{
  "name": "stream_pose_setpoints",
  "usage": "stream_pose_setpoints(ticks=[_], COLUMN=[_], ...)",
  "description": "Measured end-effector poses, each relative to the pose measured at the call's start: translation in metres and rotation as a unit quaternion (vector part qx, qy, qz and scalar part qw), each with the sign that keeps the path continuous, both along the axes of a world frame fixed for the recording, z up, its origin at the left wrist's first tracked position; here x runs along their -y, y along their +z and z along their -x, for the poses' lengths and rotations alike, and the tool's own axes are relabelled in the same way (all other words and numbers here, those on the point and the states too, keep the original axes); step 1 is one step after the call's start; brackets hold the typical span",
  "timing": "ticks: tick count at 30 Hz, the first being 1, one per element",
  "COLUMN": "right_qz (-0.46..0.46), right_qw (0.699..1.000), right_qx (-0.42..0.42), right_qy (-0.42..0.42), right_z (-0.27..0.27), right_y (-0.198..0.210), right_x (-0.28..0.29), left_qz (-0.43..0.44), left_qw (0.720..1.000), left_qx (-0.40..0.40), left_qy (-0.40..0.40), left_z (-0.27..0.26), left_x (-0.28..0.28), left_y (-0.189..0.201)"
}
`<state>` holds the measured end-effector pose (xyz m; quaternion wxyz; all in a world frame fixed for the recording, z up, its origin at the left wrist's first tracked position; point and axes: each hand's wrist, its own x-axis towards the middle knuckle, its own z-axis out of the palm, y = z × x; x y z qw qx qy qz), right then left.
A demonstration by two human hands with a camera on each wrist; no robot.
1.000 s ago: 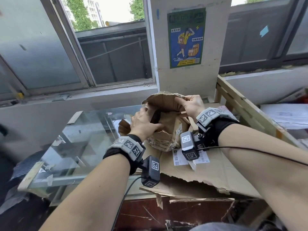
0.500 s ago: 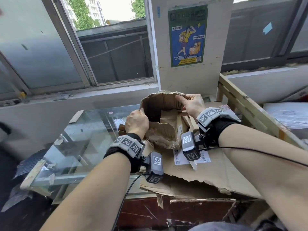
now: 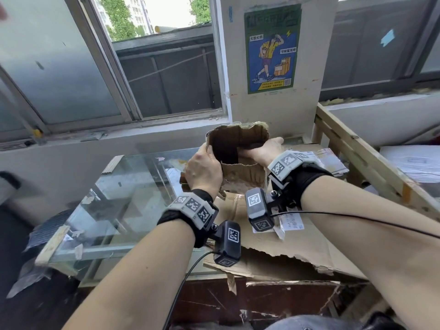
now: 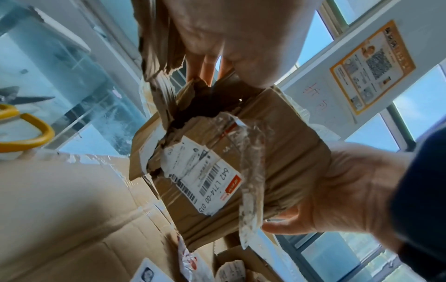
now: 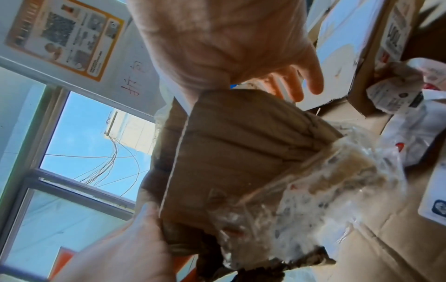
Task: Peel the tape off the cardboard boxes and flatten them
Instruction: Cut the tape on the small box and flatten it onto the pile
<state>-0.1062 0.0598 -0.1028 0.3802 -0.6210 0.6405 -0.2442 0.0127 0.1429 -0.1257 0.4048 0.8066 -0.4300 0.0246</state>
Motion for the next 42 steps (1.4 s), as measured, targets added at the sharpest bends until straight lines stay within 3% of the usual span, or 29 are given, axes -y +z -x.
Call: stream_pose_setpoints(ticks=[5,8,10,14,20,23,26,28,30,35,42], right_qz=[-0.015,-0.026,-0.022,-0.036,-0.049,-0.052,-0.056,-0.051,0.005,0.164,0.211], right_qw=[0.997,0.983,0.981,0.996,0.992,0.984,0.972,0.964,0.974,0.985,0.957], right_qx=[-0.015,-0.066,-0.067,0.014,0.109,0.162,0.226,0.248,0.203,0.047,-0.007], right_qy=[0.078,0.167,0.183,0.083,-0.032,-0.06,-0.035,-0.081,-0.098,0.021,0.2], right_z=[-0.02,-0.015,-0.013,-0.011,-0.009,-0.005,-0.005,-0.006,-0.006,0.004,0.01], right_y=[-0.017,0.007,0.006,0.006,0.003,-0.004,-0.007,-0.006,-0.005,-0.005,-0.005], right_x=[0.012,-0.019,-0.021,-0.014,-0.003,-0.004,-0.008,-0.007,-0.003,-0.002,-0.002], left_qz=[0.009,0.033,0.068,0.087,0.068,0.081,0.095,0.091,0.076,-0.073,-0.037], left_qw=[0.997,0.994,0.991,0.989,0.992,0.989,0.985,0.985,0.985,0.965,0.94], left_qx=[0.081,0.1,0.099,0.073,-0.007,-0.019,-0.014,-0.028,-0.063,-0.203,-0.333], left_qy=[0.003,-0.025,-0.057,-0.091,-0.105,-0.126,-0.142,-0.142,-0.139,-0.146,-0.069], left_z=[-0.003,-0.007,-0.007,-0.007,-0.019,-0.013,-0.009,-0.009,-0.011,-0.02,-0.036], left_x=[-0.006,-0.005,-0.004,-0.006,-0.01,-0.007,-0.003,-0.001,-0.002,-0.002,0.002], left_y=[0.001,-0.001,-0.002,-0.005,-0.01,-0.004,0.004,0.007,0.007,0.005,0.009])
